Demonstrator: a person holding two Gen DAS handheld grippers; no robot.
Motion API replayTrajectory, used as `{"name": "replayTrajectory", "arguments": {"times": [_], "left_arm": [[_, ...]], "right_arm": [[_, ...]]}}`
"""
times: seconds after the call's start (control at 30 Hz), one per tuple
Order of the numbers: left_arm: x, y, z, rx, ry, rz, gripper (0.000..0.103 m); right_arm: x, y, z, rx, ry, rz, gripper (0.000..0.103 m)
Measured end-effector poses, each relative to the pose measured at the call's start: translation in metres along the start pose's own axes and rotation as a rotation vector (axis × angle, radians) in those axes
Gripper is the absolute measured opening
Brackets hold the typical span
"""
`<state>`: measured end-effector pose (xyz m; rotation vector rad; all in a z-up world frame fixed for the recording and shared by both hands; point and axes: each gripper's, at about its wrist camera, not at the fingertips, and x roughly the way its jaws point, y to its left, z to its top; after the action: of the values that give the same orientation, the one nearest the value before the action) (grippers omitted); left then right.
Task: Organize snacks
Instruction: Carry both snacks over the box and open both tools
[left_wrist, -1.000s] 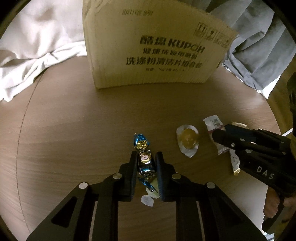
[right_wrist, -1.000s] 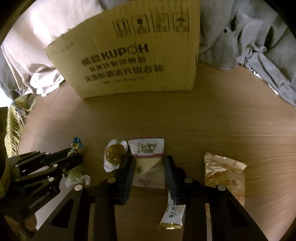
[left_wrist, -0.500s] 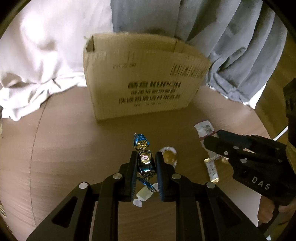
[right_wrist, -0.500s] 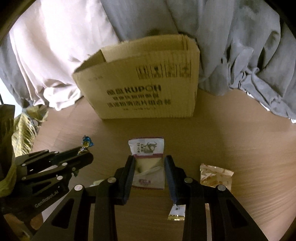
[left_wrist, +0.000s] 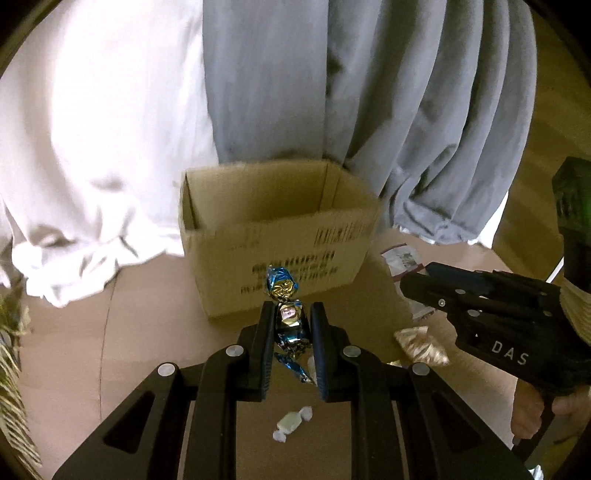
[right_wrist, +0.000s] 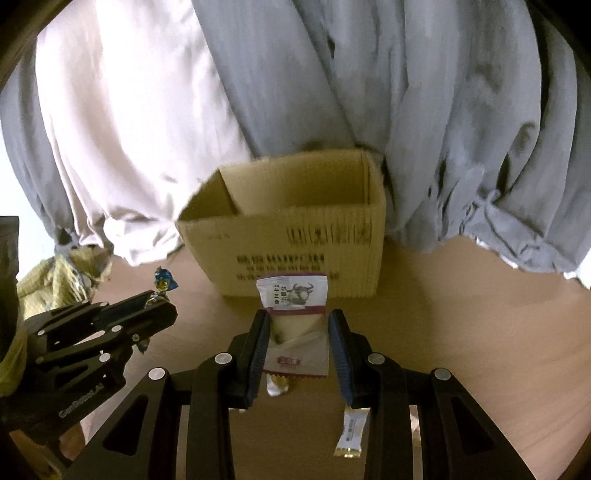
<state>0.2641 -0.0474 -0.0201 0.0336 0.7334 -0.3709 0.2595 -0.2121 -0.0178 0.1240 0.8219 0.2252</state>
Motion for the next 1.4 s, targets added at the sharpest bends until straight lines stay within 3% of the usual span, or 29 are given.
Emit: {"name": "replayTrajectory", "arguments": {"times": [0.37,0.8,1.1,1.4], "left_arm": [[-0.027,-0.006,0.042,0.068,-0.137,0.011,0.020],[-0.022,0.001,0.081,0.102,-0.199,0.037,0.020],[0.006,0.015,0.113,0.083,-0.165,0.028,0.020],[0.048,0.032,0.133,0.040,-0.075,-0.012,0.020]], "right_arm": [[-0.032,0.011,0.038,-0.020,-0.138,0.016,0.034],[-0.026,0.013,0.079,-0.041,-0.176,0.032,0.034],[-0.002,0.006,0.111,-0.048,-0.165,0.029,0.034],[0.037,-0.003,0.135,-0.035,-0.088,0.043,0.034]]}}
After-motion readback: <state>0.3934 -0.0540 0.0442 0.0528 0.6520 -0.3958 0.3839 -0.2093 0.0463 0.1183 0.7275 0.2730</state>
